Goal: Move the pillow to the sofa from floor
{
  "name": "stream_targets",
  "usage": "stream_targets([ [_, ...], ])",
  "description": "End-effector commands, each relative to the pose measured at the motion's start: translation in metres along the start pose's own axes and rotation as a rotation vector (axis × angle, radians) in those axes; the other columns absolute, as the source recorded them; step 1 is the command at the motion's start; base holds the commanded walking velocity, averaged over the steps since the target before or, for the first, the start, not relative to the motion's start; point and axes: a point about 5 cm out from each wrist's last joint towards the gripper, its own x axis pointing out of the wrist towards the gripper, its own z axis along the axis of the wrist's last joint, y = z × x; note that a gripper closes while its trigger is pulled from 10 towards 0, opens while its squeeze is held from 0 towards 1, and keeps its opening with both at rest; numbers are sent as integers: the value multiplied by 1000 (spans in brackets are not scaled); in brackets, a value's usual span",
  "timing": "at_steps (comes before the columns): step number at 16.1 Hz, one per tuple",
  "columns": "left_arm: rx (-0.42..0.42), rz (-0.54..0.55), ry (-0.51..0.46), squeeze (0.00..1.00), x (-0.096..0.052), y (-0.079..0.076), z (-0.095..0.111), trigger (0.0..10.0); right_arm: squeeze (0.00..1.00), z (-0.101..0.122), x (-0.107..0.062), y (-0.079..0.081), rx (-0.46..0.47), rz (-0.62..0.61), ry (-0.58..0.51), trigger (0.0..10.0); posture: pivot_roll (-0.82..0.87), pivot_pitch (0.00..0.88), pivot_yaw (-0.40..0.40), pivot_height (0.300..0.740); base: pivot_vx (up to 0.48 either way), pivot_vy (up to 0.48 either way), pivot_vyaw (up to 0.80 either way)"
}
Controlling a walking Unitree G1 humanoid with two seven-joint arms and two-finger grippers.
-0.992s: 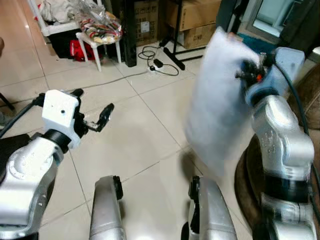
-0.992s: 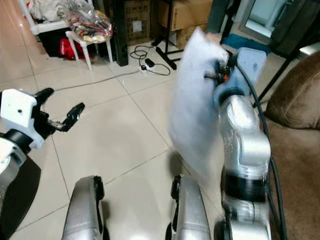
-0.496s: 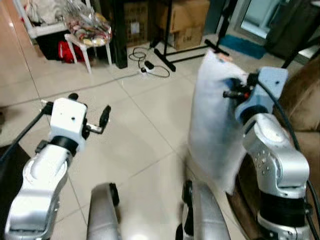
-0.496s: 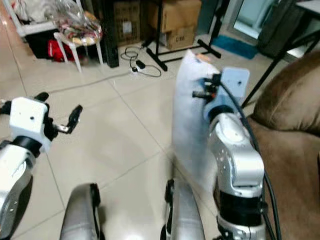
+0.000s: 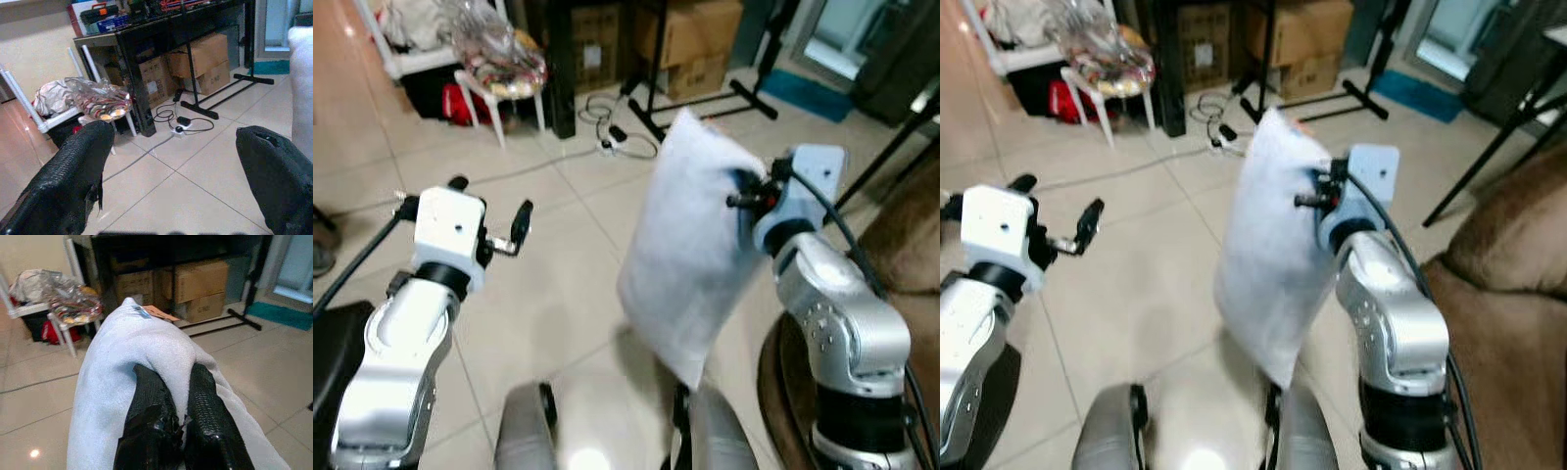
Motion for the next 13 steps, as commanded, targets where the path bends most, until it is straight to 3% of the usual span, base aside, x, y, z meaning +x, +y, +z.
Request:
stream_targets([
  [1, 12, 6, -8, 0, -1, 0, 2, 10000, 0, 14, -5, -1, 1, 2, -67, 10000, -6, 0, -82, 660, 0, 0, 0],
  [9, 35, 5, 6, 0, -1, 1, -1, 10000, 0, 12, -6, -6, 6, -44, -65, 10000, 0, 0, -78, 735, 0, 0, 0],
  [13, 44, 0, 13, 0, -1, -1, -2, 10000, 0, 11, -6, -6, 14, -53, -67, 10000, 2, 0, -76, 740, 0, 0, 0],
])
